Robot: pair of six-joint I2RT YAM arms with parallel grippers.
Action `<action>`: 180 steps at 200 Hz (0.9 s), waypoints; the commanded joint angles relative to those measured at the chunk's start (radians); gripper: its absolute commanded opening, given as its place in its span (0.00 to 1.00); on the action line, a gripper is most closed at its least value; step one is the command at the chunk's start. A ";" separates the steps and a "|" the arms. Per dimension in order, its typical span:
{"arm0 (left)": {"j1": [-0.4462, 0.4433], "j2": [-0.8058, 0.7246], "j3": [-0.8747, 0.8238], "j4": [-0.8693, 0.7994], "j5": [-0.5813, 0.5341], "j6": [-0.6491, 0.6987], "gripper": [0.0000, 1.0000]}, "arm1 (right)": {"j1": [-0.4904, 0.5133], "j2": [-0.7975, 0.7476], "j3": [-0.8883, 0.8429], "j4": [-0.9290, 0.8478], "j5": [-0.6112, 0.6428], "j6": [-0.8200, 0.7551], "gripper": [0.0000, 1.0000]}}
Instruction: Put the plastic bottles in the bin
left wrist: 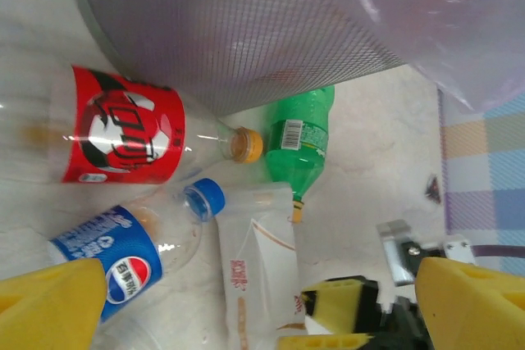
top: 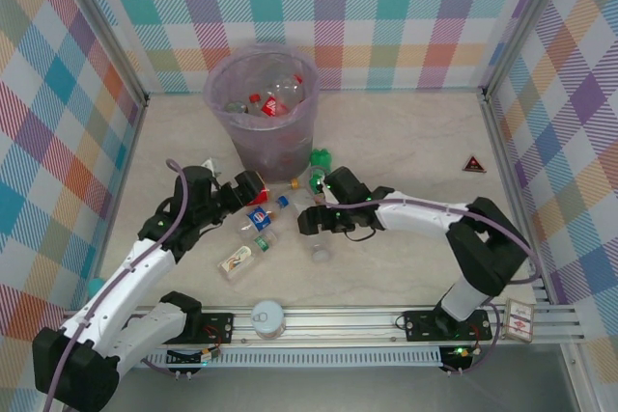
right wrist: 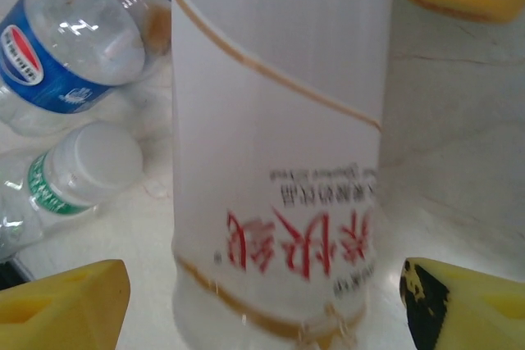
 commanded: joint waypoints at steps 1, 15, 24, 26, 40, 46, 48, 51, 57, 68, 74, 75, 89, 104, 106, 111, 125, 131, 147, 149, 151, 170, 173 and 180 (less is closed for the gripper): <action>-0.013 0.003 -0.060 0.243 0.024 -0.149 0.96 | 0.017 0.057 0.048 -0.001 0.047 0.041 0.84; -0.021 0.024 -0.063 0.242 0.020 -0.150 0.96 | 0.026 0.077 0.050 0.005 0.051 0.052 0.78; -0.030 0.032 -0.056 0.231 0.004 -0.142 0.96 | 0.031 0.082 0.050 0.005 0.050 0.053 0.71; -0.033 0.033 -0.054 0.228 0.002 -0.139 0.96 | 0.032 0.082 0.050 0.002 0.050 0.054 0.70; -0.053 0.044 -0.046 0.220 -0.017 -0.127 0.96 | 0.037 0.058 0.040 -0.023 0.070 0.053 0.63; -0.063 0.050 -0.042 0.217 -0.024 -0.121 0.96 | 0.038 0.036 0.032 -0.036 0.081 0.054 0.60; -0.067 0.052 -0.040 0.216 -0.026 -0.119 0.96 | 0.038 0.027 0.030 -0.041 0.085 0.053 0.59; -0.073 0.053 -0.038 0.213 -0.029 -0.116 0.96 | 0.037 0.014 0.024 -0.051 0.093 0.052 0.58; -0.081 0.062 -0.037 0.212 -0.031 -0.113 0.96 | 0.037 -0.016 0.015 -0.070 0.110 0.052 0.55; -0.083 0.079 -0.024 0.197 -0.022 -0.114 0.96 | 0.037 -0.091 -0.008 -0.105 0.139 0.051 0.51; -0.083 0.088 -0.012 0.182 -0.016 -0.113 0.96 | 0.035 -0.135 -0.022 -0.125 0.152 0.051 0.49; -0.084 0.090 -0.009 0.179 -0.015 -0.113 0.96 | 0.035 -0.142 -0.024 -0.129 0.154 0.052 0.49; -0.088 0.101 0.025 0.148 -0.009 -0.104 0.96 | 0.033 -0.254 -0.058 -0.185 0.177 0.051 0.49; -0.097 0.100 0.053 0.150 -0.014 -0.102 0.96 | 0.017 -0.369 -0.112 -0.227 0.176 0.054 0.48; -0.099 0.101 0.056 0.153 -0.014 -0.102 0.96 | 0.014 -0.387 -0.120 -0.232 0.172 0.054 0.47; -0.106 0.101 0.066 0.159 -0.014 -0.102 0.96 | -0.004 -0.433 -0.149 -0.242 0.156 0.053 0.46; -0.147 0.107 0.092 0.170 -0.022 -0.094 0.97 | -0.055 -0.532 -0.214 -0.252 0.104 0.040 0.41; -0.169 0.114 0.101 0.177 -0.029 -0.087 0.97 | -0.073 -0.559 -0.234 -0.254 0.090 0.035 0.40; -0.249 0.146 0.112 0.219 -0.045 -0.073 0.99 | -0.109 -0.655 -0.271 -0.263 0.066 0.008 0.39; -0.258 0.151 0.112 0.226 -0.046 -0.074 1.00 | -0.113 -0.664 -0.275 -0.264 0.063 0.006 0.38; -0.268 0.156 0.112 0.235 -0.048 -0.077 1.00 | -0.116 -0.673 -0.277 -0.265 0.060 0.004 0.38; -0.364 0.194 0.110 0.328 -0.088 -0.086 1.00 | -0.129 -0.732 -0.296 -0.259 0.011 -0.022 0.35; -0.377 0.201 0.111 0.339 -0.098 -0.085 1.00 | -0.129 -0.739 -0.298 -0.259 0.005 -0.025 0.35; -0.407 0.218 0.118 0.367 -0.114 -0.081 1.00 | -0.131 -0.754 -0.307 -0.247 -0.022 -0.032 0.35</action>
